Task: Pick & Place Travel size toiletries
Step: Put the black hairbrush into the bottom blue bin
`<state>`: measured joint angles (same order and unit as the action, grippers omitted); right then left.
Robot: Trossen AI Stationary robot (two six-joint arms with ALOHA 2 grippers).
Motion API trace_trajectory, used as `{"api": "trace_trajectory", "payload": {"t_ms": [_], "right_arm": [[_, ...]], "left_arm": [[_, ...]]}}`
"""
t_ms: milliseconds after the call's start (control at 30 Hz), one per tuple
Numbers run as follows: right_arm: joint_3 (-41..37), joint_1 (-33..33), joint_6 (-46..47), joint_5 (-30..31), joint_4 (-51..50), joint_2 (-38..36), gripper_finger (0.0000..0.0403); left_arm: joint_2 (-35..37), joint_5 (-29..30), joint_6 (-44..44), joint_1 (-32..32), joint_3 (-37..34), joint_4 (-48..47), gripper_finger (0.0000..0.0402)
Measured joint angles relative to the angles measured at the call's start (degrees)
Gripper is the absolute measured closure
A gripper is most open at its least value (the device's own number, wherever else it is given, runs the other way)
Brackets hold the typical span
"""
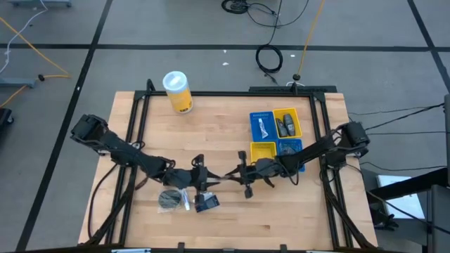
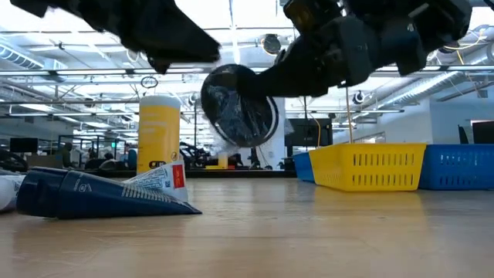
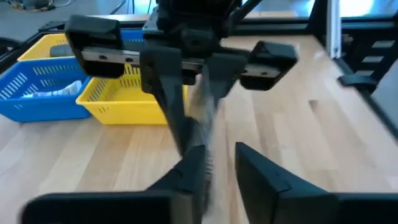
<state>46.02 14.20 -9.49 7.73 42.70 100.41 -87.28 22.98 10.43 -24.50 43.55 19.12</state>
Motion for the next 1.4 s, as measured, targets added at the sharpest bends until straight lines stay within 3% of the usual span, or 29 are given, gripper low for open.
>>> {"api": "trace_trajectory", "payload": {"t_ms": [167,367,467,733,900,1133,1233,1400], "right_arm": [[0.0,0.4,1.3,1.9,-4.7,-5.6,0.0381],[0.0,1.4,10.3,9.2,-19.5,-15.9,0.0372],[0.0,1.7,15.0,12.1,-28.4,-21.3,0.0373],[0.0,0.5,32.0,13.6,-52.7,-37.7,0.0372],[0.0,-2.0,44.5,13.7,-70.0,-47.6,0.0376],[0.0,-4.2,64.1,14.1,-94.8,-54.9,0.0372],[-0.3,-4.1,69.7,16.2,-99.9,-54.9,0.0372],[-4.3,-4.1,73.4,14.8,-96.4,-54.0,0.0373]], "left_arm": [[7.5,3.2,5.8,-1.8,0.0,-12.0,0.0286],[10.5,21.8,11.7,-6.7,-0.1,-25.4,0.0284],[10.5,26.6,14.7,-8.3,-1.0,-26.9,0.0284],[9.1,28.3,19.7,-8.1,-5.9,-23.4,0.0284],[6.9,31.1,19.8,-7.5,-9.2,-16.3,0.0284],[5.8,31.1,19.7,-7.0,-10.1,-13.0,0.0284],[5.8,31.1,19.7,-7.0,-10.1,-12.9,0.0284],[5.8,31.1,19.7,-7.0,-10.1,-12.9,0.0284]]}}
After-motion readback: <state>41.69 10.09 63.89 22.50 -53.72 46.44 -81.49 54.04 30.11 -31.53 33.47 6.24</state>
